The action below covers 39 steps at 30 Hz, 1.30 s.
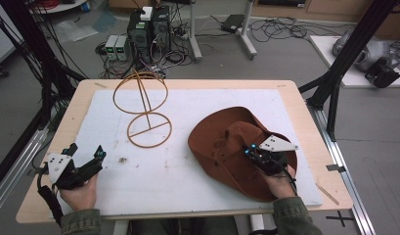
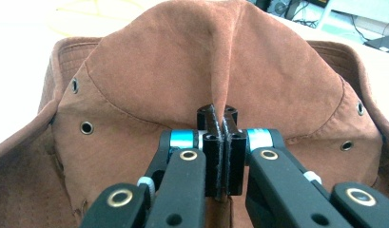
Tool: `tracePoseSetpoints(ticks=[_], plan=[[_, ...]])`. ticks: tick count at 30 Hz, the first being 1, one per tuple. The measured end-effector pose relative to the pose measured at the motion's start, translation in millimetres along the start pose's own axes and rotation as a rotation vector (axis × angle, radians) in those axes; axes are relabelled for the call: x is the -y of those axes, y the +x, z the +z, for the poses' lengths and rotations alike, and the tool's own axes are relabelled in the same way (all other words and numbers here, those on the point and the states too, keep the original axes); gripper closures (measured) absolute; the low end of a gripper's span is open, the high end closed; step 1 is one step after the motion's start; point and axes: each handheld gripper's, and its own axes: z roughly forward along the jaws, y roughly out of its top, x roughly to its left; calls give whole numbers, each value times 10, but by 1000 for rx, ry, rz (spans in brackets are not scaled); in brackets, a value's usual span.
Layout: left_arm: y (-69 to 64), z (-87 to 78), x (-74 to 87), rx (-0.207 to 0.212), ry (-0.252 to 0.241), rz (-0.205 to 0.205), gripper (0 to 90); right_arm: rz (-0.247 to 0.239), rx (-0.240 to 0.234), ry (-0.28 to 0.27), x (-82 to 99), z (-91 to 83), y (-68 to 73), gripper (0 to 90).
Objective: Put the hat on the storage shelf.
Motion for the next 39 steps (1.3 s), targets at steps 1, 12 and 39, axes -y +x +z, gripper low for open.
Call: tracePoseSetpoints(ticks=[1, 12, 39], plan=[[-1, 0, -1, 0, -1, 1, 160, 4, 1, -6, 0, 0, -4, 897], [-1, 3, 0, 2, 2, 4, 159, 60, 1, -56, -1, -50, -36, 897], [-21, 31, 21, 24, 9, -14, 161, 88, 93, -330, -77, -286, 26, 897]])
